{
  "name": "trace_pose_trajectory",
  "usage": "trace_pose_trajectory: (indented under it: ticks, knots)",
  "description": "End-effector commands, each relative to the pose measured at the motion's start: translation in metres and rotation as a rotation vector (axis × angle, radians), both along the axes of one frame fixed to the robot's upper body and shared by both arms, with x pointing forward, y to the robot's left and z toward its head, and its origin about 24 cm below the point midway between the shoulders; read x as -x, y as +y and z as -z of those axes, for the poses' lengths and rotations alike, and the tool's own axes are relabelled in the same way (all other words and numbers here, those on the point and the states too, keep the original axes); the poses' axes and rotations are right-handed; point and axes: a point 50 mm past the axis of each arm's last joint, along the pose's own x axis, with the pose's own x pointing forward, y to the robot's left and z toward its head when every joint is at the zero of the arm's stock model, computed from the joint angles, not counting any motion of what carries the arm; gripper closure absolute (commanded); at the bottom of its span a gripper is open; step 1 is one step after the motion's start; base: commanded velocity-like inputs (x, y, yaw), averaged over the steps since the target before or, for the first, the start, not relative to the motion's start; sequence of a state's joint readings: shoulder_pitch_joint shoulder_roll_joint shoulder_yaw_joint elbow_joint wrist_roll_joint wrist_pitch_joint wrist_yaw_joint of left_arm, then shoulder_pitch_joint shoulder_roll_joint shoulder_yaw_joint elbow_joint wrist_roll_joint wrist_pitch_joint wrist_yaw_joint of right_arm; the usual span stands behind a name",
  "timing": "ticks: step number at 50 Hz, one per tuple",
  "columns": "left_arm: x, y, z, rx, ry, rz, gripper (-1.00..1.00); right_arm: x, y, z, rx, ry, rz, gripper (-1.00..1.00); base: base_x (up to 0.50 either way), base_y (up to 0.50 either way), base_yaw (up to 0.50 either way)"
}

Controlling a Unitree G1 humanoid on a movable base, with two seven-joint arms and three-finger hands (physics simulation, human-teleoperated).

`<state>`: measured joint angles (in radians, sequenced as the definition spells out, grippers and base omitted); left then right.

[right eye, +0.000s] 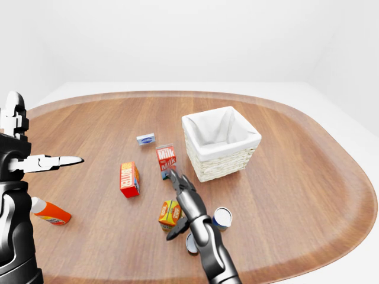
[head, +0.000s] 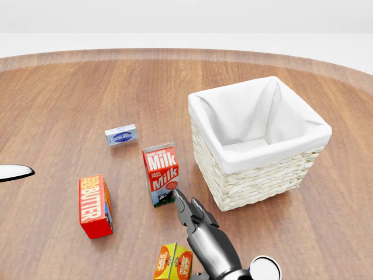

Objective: Pick up the orange juice, and put it in the basket.

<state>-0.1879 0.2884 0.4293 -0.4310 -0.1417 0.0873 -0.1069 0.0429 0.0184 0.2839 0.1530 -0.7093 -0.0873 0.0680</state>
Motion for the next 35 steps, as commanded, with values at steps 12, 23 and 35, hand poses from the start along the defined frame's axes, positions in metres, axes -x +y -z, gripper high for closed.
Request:
trace_pose_trajectory:
  ticks: [12,23,35]
  knots:
    - [0.0,0.0,0.0,0.0,0.0,0.0,-1.0,-0.006,0.002,0.013,0.005,0.048,0.024,-1.0,0.0,0.0,0.0]
    - [0.0,0.0,0.0,0.0,0.0,0.0,-1.0,-0.008,0.004,0.022,0.013,0.08,0.034,-1.0,0.0,0.0,0.0]
    - [0.0,0.0,0.0,0.0,0.0,0.0,-1.0,-0.007,0.003,0.025,0.009,0.092,0.043,1.0,0.0,0.0,0.0]
